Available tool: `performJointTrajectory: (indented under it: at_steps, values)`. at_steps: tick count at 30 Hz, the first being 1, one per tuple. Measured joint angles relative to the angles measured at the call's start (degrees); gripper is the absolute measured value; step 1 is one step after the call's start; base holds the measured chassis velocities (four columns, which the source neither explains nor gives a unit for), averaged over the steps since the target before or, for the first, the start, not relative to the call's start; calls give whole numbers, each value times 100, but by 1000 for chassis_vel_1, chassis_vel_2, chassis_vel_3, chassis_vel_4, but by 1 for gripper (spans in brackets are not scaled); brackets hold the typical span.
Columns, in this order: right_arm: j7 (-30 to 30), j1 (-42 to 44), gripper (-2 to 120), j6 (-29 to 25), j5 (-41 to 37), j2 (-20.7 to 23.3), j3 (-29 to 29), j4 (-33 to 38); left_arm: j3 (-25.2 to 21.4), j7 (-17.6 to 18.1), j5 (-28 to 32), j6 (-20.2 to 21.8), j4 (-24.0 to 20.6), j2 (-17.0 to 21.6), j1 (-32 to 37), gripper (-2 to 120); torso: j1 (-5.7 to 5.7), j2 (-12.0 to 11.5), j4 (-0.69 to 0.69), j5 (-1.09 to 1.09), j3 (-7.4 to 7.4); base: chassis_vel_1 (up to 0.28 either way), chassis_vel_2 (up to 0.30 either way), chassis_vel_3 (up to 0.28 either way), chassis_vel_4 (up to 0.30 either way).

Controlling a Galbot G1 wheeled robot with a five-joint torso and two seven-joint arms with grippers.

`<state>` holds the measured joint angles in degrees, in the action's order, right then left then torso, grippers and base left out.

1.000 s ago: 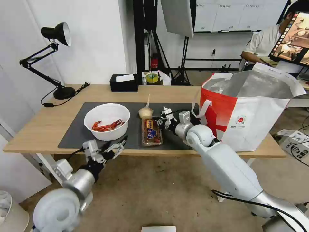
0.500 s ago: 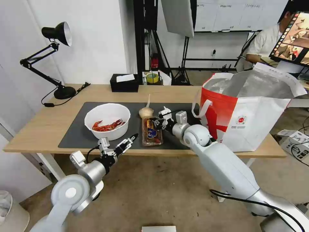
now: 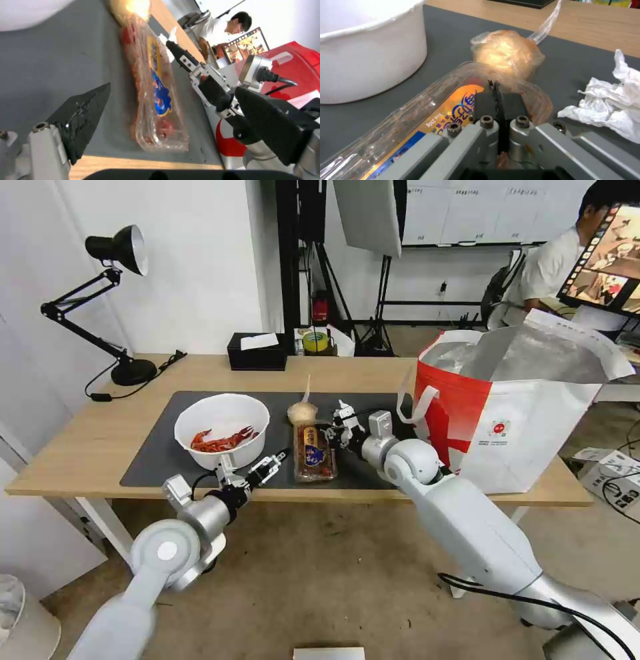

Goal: Pick up the trash from the table and place it into the takeout bag.

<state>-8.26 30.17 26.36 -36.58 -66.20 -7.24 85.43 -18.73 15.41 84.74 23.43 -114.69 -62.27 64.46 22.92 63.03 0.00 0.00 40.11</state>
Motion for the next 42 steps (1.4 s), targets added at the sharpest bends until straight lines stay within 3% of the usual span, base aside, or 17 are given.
performJointTrajectory:
  at_steps: [22,42]
  values:
    - [-78,73,0,-36,-90,57,60,-31,570,89,62,18,573,-53,-661,100,0,0,0,0,-1,0,0,0,0]
    - [-79,110,0,-38,-114,41,73,-1,853,367,-399,121,859,9,-949,100,-1,0,0,0,-1,0,0,0,0]
